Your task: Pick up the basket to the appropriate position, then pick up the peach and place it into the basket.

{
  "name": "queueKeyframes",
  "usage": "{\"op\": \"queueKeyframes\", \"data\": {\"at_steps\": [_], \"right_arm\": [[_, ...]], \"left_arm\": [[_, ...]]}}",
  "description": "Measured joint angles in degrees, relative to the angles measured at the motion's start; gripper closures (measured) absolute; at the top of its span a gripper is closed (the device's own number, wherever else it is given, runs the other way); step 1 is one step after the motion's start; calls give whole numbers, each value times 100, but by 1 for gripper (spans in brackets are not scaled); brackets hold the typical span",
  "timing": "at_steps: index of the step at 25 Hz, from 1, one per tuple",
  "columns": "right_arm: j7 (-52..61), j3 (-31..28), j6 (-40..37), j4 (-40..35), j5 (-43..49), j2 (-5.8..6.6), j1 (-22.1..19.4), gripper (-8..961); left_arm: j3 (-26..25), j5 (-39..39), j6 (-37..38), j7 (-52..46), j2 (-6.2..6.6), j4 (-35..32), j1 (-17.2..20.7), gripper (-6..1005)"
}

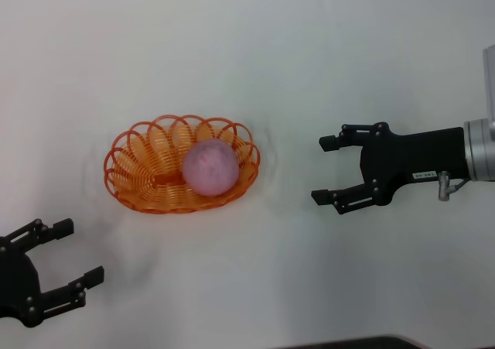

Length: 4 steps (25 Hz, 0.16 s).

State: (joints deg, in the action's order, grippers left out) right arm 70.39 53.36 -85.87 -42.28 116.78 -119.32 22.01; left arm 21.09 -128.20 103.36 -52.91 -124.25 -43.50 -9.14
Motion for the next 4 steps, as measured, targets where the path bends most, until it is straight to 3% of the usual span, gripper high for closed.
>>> {"op": "queueKeyframes", "data": {"at_steps": [4], "right_arm": [[0, -2, -9, 0, 3, -2, 19, 7]], "left_arm": [[0, 4, 2, 0, -3, 1, 0, 171]]}}
